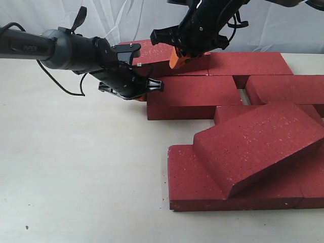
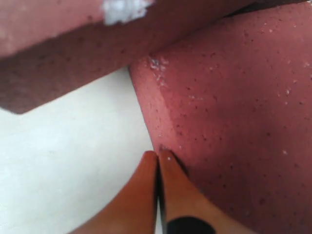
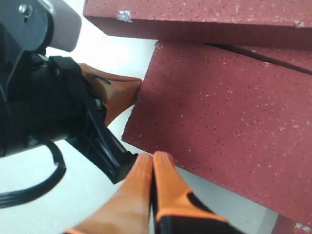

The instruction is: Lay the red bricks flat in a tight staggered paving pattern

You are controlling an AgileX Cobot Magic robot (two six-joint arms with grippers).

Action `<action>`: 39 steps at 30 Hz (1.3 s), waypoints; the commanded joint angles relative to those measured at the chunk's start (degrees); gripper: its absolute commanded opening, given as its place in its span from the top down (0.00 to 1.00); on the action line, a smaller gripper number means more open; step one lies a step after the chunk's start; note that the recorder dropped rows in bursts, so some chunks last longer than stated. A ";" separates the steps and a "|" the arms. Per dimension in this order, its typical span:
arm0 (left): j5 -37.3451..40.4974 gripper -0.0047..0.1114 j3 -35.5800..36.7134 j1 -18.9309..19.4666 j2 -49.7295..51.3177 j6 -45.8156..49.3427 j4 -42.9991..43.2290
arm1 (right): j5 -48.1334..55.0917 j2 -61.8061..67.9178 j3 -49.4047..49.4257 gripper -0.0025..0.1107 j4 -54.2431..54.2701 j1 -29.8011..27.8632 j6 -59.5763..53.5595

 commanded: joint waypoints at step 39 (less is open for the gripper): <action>12.15 0.96 -7.27 -1.08 3.48 -0.85 -5.83 | -0.93 -0.65 -0.36 0.98 0.03 -0.20 -0.25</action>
